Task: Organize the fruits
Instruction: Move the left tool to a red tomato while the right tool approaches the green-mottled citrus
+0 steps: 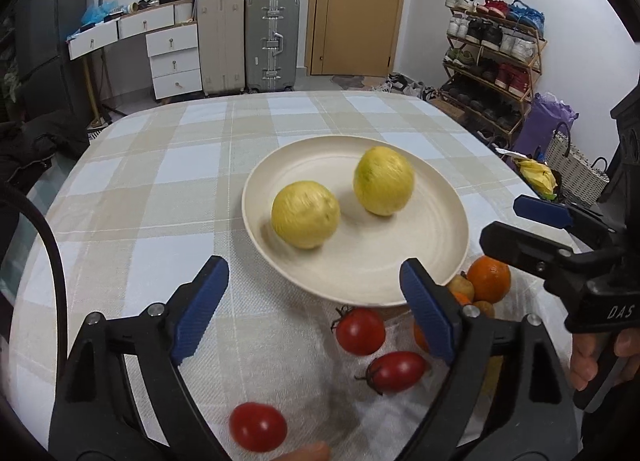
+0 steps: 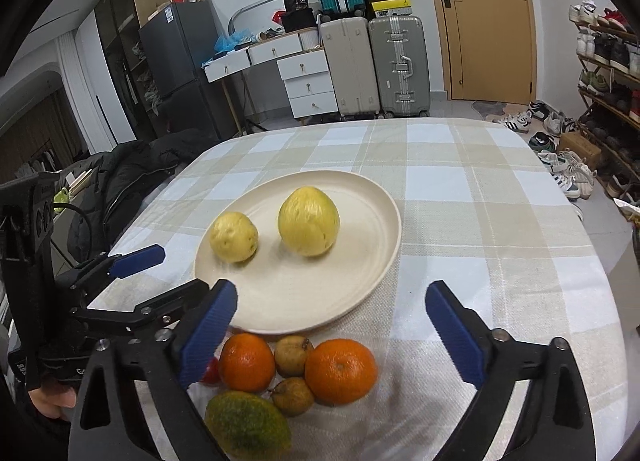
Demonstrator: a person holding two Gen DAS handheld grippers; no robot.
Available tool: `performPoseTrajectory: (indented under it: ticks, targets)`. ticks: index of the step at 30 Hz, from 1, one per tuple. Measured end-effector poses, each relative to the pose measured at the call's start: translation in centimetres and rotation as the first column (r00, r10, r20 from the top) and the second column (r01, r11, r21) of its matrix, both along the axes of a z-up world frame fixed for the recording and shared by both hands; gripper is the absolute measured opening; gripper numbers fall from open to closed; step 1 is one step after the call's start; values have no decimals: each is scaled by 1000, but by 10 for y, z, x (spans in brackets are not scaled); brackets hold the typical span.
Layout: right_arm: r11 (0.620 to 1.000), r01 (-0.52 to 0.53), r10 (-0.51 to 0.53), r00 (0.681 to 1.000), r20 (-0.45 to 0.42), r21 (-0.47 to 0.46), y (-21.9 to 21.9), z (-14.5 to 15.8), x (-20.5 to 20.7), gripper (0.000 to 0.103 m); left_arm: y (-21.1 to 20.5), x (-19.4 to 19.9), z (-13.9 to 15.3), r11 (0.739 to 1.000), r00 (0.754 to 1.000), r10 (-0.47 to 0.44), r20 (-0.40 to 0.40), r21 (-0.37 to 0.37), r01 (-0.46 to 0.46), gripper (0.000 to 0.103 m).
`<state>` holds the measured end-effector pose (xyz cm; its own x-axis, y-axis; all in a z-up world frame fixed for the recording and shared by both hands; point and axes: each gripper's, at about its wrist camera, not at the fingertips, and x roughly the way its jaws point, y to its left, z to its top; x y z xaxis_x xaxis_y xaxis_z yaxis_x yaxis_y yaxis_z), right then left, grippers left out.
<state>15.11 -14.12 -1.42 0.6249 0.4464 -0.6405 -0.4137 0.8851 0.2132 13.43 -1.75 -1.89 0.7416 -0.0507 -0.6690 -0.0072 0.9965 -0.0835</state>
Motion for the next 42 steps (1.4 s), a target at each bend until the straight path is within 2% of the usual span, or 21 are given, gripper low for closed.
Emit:
performPoseTrajectory:
  ticks: [3, 12, 20, 31, 42]
  targets:
    - [1000, 8, -8, 1000, 20, 2, -6, 6, -9, 103, 5, -13, 6, 1000, 1000, 11, 13, 5, -11, 102]
    - [999, -15, 15, 1000, 11, -29, -8, 10, -37, 103, 20, -61, 24, 999, 998, 41, 42, 23, -42, 102]
    - [999, -21, 20, 1000, -15, -39, -6, 5, -56, 103, 23, -91, 19, 999, 999, 45, 18, 30, -46, 102]
    - [999, -34, 32, 998, -56, -40, -2, -2, -59, 103, 14, -90, 7, 998, 999, 29, -39, 51, -27, 102]
    - [995, -73, 63, 989, -132, -72, 11, -22, -57, 103, 26, -75, -11, 997, 992, 70, -108, 28, -67, 102]
